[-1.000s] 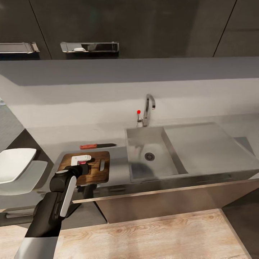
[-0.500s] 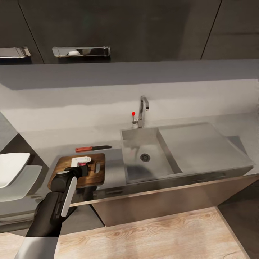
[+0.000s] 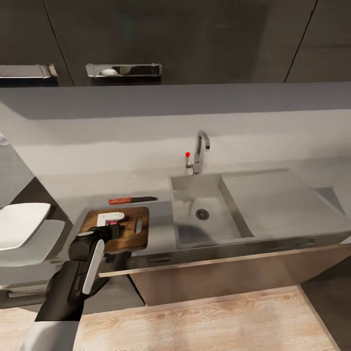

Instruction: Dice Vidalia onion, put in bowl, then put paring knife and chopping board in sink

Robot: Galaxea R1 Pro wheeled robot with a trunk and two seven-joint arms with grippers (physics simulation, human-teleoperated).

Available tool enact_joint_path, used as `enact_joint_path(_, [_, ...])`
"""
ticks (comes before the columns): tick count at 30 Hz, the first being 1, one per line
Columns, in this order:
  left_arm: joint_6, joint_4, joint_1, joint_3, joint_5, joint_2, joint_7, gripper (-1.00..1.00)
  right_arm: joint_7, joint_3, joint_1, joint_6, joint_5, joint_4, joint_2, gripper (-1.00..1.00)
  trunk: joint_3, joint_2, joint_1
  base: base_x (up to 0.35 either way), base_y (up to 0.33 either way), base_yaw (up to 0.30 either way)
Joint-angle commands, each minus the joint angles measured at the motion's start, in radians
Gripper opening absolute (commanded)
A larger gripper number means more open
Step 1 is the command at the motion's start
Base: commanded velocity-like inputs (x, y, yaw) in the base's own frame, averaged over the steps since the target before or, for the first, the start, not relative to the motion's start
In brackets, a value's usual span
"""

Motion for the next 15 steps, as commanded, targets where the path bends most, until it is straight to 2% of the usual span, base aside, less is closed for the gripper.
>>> enact_joint_path(1, [0.005,-0.001,-0.001,0.001,0.003,-0.001,0.006,-1.00,-0.008,0.007,0.000,-0.003,-0.008,-0.002,-0.002,1.00,-0.002,-0.002,0.001,0.000,0.000,0.210])
enact_joint_path(5, [0.005,-0.001,-0.001,0.001,0.003,-0.001,0.005,-1.00,-0.008,0.007,0.000,-0.002,-0.008,-0.002,-0.002,1.00,-0.002,-0.002,0.001,0.000,0.000,0.095])
enact_joint_path(15, [0.005,0.000,-0.001,0.001,0.004,0.001,0.005,-1.00,-0.008,0.007,0.000,-0.002,-0.008,-0.002,-0.002,1.00,-0.002,-0.002,0.001,0.000,0.000,0.008])
